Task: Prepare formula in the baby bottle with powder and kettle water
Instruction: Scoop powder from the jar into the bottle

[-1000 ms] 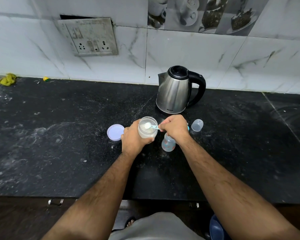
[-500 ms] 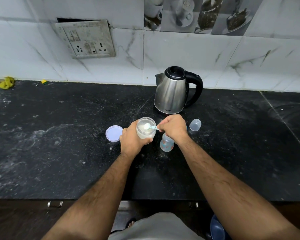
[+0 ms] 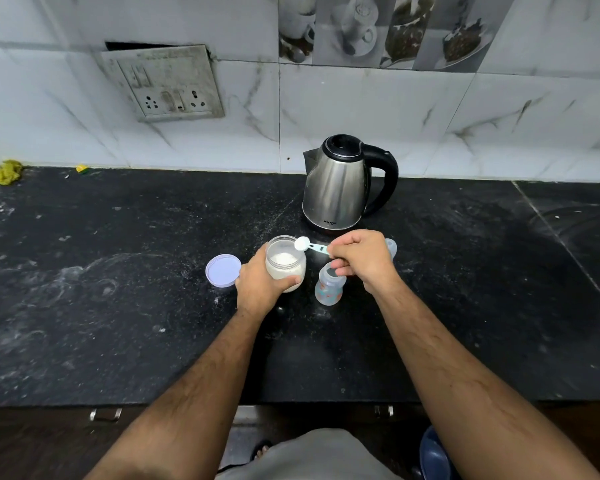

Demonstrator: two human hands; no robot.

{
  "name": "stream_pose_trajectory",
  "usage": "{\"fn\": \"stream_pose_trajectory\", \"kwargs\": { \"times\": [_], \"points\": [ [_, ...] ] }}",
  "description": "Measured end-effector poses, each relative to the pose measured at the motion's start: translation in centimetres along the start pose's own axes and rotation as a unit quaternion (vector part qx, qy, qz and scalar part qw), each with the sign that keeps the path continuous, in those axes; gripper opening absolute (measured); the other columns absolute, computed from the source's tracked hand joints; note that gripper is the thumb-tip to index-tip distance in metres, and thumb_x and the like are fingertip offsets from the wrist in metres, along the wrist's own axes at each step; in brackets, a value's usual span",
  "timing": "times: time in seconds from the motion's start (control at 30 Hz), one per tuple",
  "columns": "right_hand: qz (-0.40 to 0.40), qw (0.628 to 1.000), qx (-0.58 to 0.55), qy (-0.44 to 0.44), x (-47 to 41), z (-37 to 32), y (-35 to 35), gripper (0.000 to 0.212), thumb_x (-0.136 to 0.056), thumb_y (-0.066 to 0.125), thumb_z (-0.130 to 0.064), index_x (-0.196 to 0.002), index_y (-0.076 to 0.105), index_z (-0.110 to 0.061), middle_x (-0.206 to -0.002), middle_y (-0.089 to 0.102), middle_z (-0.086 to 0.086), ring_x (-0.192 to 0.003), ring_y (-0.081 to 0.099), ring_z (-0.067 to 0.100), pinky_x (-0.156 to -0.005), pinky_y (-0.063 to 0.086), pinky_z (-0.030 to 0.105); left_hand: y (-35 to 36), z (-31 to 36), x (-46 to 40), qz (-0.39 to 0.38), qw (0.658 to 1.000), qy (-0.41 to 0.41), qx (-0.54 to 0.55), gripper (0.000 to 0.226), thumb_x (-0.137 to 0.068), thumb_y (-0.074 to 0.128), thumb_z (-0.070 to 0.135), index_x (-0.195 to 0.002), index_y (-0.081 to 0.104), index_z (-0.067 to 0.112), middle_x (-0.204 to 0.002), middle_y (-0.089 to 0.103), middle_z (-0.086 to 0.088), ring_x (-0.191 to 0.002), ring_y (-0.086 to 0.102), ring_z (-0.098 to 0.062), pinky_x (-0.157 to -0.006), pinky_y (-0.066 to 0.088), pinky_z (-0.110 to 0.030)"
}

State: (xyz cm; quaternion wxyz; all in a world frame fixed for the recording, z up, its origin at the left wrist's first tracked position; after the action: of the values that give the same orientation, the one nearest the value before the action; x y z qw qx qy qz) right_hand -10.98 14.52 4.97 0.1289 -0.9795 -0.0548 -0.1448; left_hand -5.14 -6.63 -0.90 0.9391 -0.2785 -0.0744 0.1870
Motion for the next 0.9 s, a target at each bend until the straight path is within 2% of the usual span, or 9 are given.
{"fn": "stream_pose_trajectory", "kwargs": {
  "times": [0.07,0.2,0.27,0.37,0.43,0.5,0.6,0.7,0.9],
  "points": [
    [0.002,1.0,-0.019,-0.005,0.3,0.0,-0.8,0.009,-0.084,0.069,0.003,-0.077,0.069,-0.003,-0.067,0.067,0.01,-0.052,0.065,0.011,-0.047,0.054,0.021,0.1,0.0,0.0,0.003,1.0,0.004,-0.003,0.076,-0.047,0.078,0.053,-0.117,0.05,0.043,-0.107,0.067,0.018,-0.105,0.062,-0.016,-0.09,0.051,-0.047],
    [0.015,0.999,-0.039,-0.004,1.1,0.7,-2.6,0.003,-0.085,0.07,0.003,-0.087,0.069,0.004,-0.069,0.069,0.011,-0.056,0.069,0.01,-0.055,0.058,0.021,0.0,-1.8,0.6,0.039,0.999,-0.022,-0.007,0.121,-0.044,0.079,0.062,-0.147,0.032,0.021,-0.143,0.052,0.003,-0.129,0.05,-0.019,-0.105,0.043,-0.047],
    [0.025,0.999,-0.038,-0.012,1.5,1.0,-3.6,0.004,-0.085,0.07,0.002,-0.088,0.069,0.005,-0.07,0.07,0.01,-0.058,0.07,0.01,-0.055,0.057,0.02,-0.4,-2.2,2.2,0.075,0.997,-0.028,0.017,0.114,-0.053,0.085,0.053,-0.148,0.032,0.019,-0.141,0.049,0.001,-0.125,0.051,-0.018,-0.105,0.044,-0.041],
    [0.032,0.999,-0.036,-0.017,1.9,1.9,-4.6,0.001,-0.086,0.069,0.002,-0.086,0.069,0.004,-0.075,0.07,0.012,-0.06,0.07,0.011,-0.057,0.059,0.022,-0.8,-2.4,5.2,0.137,0.989,-0.012,0.045,0.073,-0.07,0.085,0.032,-0.133,0.051,0.019,-0.119,0.056,0.006,-0.102,0.057,-0.013,-0.093,0.05,-0.038],
    [0.036,0.999,-0.033,-0.014,2.0,2.6,-5.1,0.001,-0.086,0.069,0.003,-0.086,0.069,0.004,-0.075,0.07,0.014,-0.059,0.07,0.011,-0.056,0.059,0.021,0.1,-1.9,6.5,0.126,0.99,0.016,0.059,0.046,-0.077,0.081,0.021,-0.118,0.061,0.02,-0.103,0.062,0.008,-0.088,0.06,-0.01,-0.085,0.052,-0.038],
    [0.042,0.999,-0.024,-0.018,2.0,3.1,-5.6,0.003,-0.086,0.068,0.004,-0.084,0.07,0.002,-0.074,0.071,0.014,-0.06,0.07,0.012,-0.056,0.058,0.021,1.7,-1.4,6.9,0.082,0.994,0.035,0.059,0.032,-0.079,0.079,0.016,-0.109,0.067,0.019,-0.095,0.065,0.008,-0.081,0.062,-0.007,-0.081,0.054,-0.035],
    [0.054,0.998,0.001,-0.031,2.1,3.6,-6.2,0.009,-0.085,0.068,0.004,-0.082,0.07,-0.003,-0.073,0.07,0.013,-0.061,0.07,0.013,-0.058,0.059,0.023,3.9,-0.3,6.3,0.029,0.997,0.043,0.059,0.033,-0.079,0.079,0.017,-0.111,0.069,0.018,-0.099,0.069,0.008,-0.084,0.064,-0.005,-0.08,0.055,-0.027],
    [0.059,0.996,0.041,-0.043,2.2,3.7,-6.2,0.013,-0.086,0.066,0.006,-0.082,0.071,-0.006,-0.074,0.07,0.012,-0.061,0.07,0.011,-0.058,0.059,0.022,5.5,1.1,5.7,-0.009,0.997,0.045,0.054,0.051,-0.078,0.08,0.019,-0.126,0.064,0.016,-0.112,0.067,0.008,-0.098,0.064,-0.008,-0.081,0.05,-0.014],
    [0.085,0.985,0.119,-0.091,2.6,3.1,-6.2,0.022,-0.083,0.066,0.004,-0.075,0.071,-0.016,-0.067,0.07,0.002,-0.06,0.071,0.009,-0.06,0.06,0.024,7.6,3.3,4.5,-0.04,0.996,0.058,0.063,0.069,-0.074,0.083,0.021,-0.137,0.054,0.017,-0.125,0.061,0.014,-0.112,0.057,-0.005,-0.098,0.05,-0.032]
  ]
}}
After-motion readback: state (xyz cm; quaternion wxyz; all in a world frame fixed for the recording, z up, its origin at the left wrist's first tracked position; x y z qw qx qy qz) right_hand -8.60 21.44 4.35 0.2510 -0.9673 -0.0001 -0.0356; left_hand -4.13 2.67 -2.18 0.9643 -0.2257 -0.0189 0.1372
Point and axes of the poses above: each hand's wrist, its own x-axis away from the middle knuckle, its own y-axis out of the palm, z = x × y, the point moved 10 cm from there along -x, towards the middle knuckle
